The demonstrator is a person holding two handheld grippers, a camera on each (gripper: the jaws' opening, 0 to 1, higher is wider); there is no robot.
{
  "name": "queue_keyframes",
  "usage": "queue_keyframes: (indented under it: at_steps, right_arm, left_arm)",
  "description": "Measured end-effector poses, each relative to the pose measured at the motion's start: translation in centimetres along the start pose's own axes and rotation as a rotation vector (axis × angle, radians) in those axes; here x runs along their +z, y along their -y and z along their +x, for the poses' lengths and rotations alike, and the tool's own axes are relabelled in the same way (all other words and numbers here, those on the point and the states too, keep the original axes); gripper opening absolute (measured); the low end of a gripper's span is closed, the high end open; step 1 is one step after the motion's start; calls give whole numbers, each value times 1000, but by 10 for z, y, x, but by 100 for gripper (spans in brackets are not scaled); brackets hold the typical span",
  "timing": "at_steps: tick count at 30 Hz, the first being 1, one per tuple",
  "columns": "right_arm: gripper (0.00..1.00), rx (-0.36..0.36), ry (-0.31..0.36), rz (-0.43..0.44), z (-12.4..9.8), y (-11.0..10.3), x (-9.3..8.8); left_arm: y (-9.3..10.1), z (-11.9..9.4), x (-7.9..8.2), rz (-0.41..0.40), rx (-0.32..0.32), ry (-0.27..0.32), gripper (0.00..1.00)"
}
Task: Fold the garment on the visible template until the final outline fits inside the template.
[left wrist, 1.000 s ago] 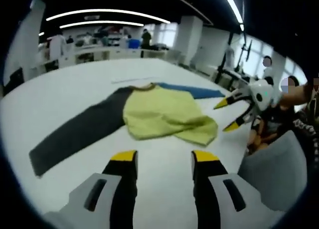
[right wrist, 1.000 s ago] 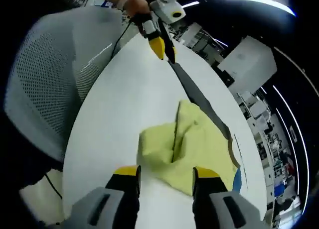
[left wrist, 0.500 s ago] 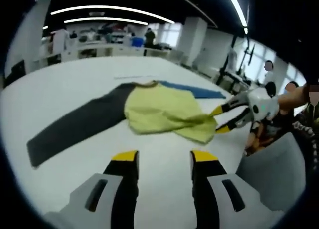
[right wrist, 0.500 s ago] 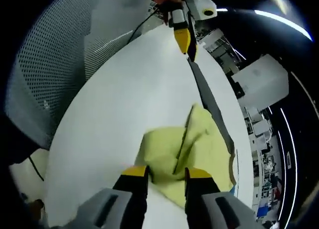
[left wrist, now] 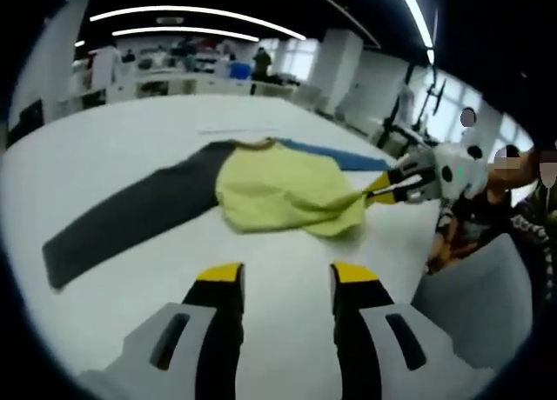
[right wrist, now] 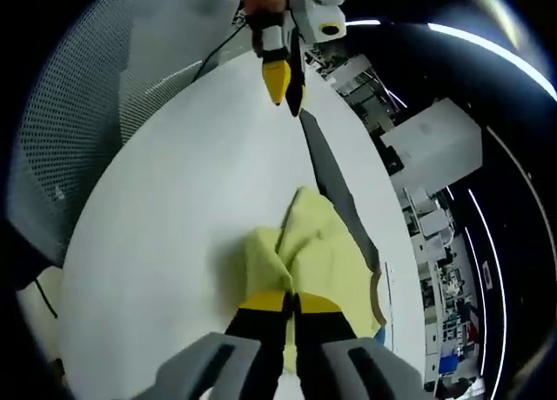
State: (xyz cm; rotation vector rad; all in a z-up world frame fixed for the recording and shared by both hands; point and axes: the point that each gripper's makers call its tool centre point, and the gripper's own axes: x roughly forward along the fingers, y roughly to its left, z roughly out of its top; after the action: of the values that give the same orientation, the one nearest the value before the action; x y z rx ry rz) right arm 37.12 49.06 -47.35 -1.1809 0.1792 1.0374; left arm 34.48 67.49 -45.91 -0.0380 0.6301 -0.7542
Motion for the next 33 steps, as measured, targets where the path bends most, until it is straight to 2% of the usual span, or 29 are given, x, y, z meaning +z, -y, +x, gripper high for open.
queue_keyframes:
  at_steps: [3,4,6,9,10,11,12,13,14,15,17,21,23,28,30,33]
  right_arm:
    - [0,-18,2,-6,0,13,1]
    - [0,-30,32,33,0,20,6]
    - [0,-43,49,121,0,33,9]
    - [0,-49,59,119,-1,48,10]
    - [0,-41,76,144,-3,52,12]
    - [0,-14,119,180,-5,50,18]
    - [0,26,128,190,-7,42,19]
    - [4,85,121,190,-9,28,19]
    - [12,100,116,179,-10,23,19]
    - [17,166,120,167,-12,5,21]
    - [26,220,103,170,-13,-17,20]
    - [24,242,81,161,-12,-40,14]
    - [24,242,66,179,-11,-44,8]
    - [23,231,34,183,-8,-45,-5]
    - [21,218,13,149,-4,-45,-12]
    - [17,217,13,159,1,-44,-13]
  left_arm:
    - [-1,0,-1,-3,2,0,35]
    - [-1,0,-1,-5,2,0,35]
    - [-1,1,-1,-6,3,0,35]
    - [-2,1,-1,-13,6,5,35]
    - [-2,1,0,-14,7,8,35]
    - [-2,0,0,-13,8,9,35]
    - [-2,0,0,-12,9,9,35]
    - [-3,0,0,-13,12,11,35]
    - [-4,-1,-1,-17,15,13,35]
    - [-4,-2,-1,-27,18,19,35]
    - [-5,-2,-4,-37,21,18,35]
    - [-4,-2,-7,-42,23,11,35]
    - [-4,-2,-9,-44,22,6,35]
    - [-4,-2,-8,-44,19,2,34]
    - [-4,-3,-7,-44,16,0,34]
    - [-5,-7,-4,-37,20,2,34]
